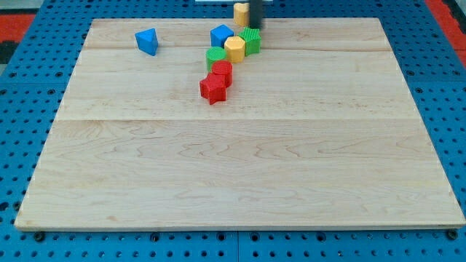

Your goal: Move the blue cube towards the center

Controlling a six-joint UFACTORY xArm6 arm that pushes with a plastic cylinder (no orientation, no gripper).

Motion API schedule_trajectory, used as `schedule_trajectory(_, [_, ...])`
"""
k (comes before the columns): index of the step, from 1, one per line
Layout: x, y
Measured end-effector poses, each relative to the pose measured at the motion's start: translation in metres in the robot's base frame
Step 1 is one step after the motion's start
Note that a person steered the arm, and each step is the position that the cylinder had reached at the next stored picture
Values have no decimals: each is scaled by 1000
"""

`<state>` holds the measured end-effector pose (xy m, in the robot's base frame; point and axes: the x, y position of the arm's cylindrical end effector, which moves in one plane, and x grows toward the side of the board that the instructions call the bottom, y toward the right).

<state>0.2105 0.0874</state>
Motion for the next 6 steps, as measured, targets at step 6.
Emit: schedule_trajectory(6, [36,-160])
